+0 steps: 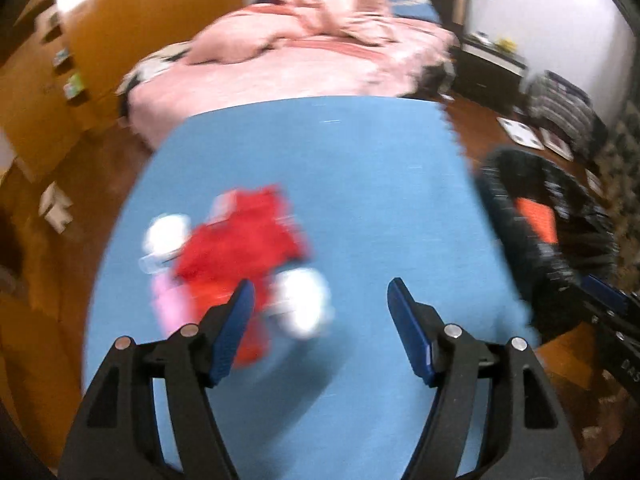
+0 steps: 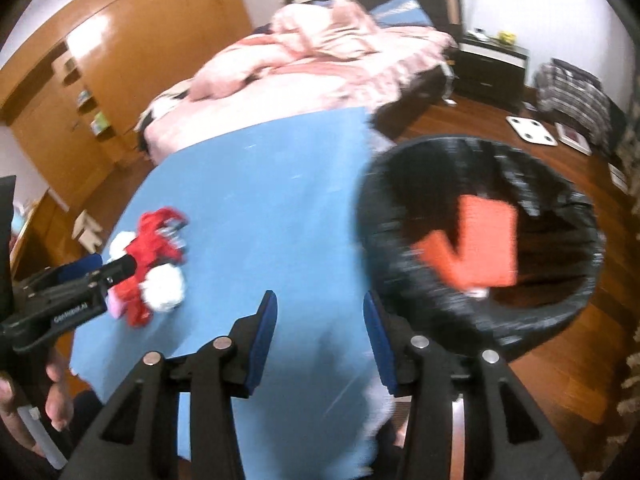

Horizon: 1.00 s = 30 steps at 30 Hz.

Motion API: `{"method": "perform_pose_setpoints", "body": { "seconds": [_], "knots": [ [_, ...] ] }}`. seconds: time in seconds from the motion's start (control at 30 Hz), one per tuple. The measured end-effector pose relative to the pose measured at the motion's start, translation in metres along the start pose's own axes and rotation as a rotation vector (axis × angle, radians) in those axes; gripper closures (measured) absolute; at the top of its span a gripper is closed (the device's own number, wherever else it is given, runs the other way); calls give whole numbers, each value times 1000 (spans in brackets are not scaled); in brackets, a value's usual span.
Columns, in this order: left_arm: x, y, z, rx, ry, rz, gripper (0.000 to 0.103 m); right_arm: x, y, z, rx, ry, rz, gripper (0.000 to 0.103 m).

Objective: Collect trash
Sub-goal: 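Grasp the pink mask with the left tool while the right tool grasps white tissue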

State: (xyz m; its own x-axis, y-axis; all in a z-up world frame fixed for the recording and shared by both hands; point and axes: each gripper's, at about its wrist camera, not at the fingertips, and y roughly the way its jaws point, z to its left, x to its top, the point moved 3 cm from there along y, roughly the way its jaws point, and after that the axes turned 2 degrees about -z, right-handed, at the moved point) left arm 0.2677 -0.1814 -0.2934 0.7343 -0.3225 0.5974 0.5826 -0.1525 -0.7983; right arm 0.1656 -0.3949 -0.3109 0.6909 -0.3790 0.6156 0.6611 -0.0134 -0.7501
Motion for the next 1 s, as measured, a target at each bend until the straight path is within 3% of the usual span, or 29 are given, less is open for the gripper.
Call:
{"method": "perform_pose_setpoints", "body": {
  "seconds": [0.2,0.37,0.6,1.0],
  "knots": [
    [-29,-1,107,133,-107,15,36,-19,21,84,51,-107,8,58],
    [-43,-3,151,148,-141,17,36,-23,39,131,61,-175,11,58],
    [-54,11,164,104,-153,21,36,-26,65,167,56,-203,5,58],
    [-59,47,158,60,-162,59,36,-28,107,187,63,-212,46,59]
  ]
}}
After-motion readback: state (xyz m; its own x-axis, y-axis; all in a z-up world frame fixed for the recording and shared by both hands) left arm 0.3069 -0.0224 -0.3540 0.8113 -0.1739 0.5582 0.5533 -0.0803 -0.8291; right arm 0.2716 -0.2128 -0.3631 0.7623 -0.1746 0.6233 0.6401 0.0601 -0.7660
